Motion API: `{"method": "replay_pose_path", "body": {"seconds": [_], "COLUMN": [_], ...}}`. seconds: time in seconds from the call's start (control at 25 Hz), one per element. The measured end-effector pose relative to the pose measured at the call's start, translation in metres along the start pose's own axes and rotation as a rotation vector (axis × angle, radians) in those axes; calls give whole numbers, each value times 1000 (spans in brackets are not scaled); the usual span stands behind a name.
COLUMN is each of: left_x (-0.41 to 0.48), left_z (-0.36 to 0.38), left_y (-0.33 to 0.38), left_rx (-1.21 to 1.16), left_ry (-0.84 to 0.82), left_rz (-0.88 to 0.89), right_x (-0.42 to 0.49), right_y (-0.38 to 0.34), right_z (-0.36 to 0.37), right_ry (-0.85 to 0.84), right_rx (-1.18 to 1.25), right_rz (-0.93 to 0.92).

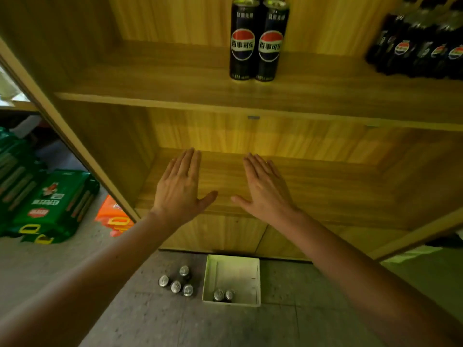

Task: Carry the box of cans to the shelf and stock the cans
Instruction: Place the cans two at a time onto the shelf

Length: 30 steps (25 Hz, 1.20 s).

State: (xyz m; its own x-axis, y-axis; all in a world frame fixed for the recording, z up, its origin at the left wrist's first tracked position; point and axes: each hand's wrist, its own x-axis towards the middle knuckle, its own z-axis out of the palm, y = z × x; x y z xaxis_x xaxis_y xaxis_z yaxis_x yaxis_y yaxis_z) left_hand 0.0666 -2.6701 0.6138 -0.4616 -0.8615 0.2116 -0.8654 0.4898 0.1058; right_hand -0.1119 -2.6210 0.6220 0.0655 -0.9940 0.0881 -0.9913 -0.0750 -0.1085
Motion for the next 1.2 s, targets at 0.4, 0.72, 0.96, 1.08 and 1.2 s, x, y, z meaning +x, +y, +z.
{"method": "replay_pose_path", "body": {"seconds": [0.4, 0.72, 0.96, 1.08, 1.2], "left_x": [-91, -146, -196, -221, -239], "left_z": [300, 557, 674, 703, 726], "left_y": [-45, -75, -78, -69, -60], "left_rx": [-86, -80, -85, -174, -307], "left_ry": [-219, -214, -303, -369, -492], "left_rz": [6, 67, 140, 119, 33], "right_x": [-36, -64, -106, -134, -155], "right_y": [10, 27, 43, 49, 51], "right_z": [310, 587, 716, 749, 769], "right_ry": [-113, -130, -173, -212, -263], "right_rx": [-3, 5, 56, 201, 457], "right_rz": [28, 34, 89, 194, 327]}}
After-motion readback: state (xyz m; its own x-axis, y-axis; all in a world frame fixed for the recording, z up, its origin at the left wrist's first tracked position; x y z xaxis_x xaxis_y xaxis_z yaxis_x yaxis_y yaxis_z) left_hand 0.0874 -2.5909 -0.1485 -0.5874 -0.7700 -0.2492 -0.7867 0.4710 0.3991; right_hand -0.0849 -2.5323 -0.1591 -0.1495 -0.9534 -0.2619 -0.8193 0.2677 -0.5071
